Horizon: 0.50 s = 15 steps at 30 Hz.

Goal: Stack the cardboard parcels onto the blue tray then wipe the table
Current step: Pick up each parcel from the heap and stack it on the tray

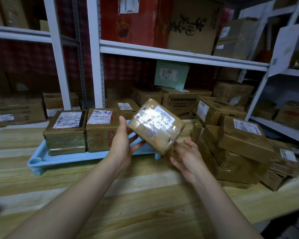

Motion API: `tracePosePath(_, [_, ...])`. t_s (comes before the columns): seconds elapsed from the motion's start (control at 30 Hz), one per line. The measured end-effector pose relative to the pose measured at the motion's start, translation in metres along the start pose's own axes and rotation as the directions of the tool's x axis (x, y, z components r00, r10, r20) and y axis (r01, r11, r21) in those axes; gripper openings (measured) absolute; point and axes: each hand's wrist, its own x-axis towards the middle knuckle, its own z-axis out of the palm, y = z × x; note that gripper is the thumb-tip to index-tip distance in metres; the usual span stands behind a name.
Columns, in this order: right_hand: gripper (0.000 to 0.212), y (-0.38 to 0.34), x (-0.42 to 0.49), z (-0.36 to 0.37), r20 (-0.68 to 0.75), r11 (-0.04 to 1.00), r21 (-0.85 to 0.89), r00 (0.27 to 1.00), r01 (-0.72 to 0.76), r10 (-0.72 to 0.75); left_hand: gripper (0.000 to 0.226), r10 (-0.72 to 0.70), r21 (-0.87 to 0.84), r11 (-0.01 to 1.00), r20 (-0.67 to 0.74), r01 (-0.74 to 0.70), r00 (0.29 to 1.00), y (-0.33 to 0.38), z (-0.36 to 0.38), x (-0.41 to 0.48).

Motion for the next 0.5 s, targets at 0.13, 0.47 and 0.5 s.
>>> tracePosePath(0.13, [0.021,-0.005,-0.007,0.006,0.095,0.992,0.101,0.993,-0.075,0.066,0.053,0.029,0.046,0.999,0.02,-0.03,0.999,-0.002,0.001,0.0])
tracePosePath(0.47, [0.051,-0.015,-0.008,0.011,0.152,0.988,0.146,0.988,-0.048,0.025,0.028,0.134,0.387,0.913,0.018,-0.131,0.991,-0.008,-0.001,0.004])
tracePosePath(0.5, [0.045,-0.014,-0.008,0.014,0.128,0.99,0.133,0.991,-0.041,0.024,0.03,0.165,0.458,0.874,0.034,-0.162,0.986,-0.008,-0.001,0.004])
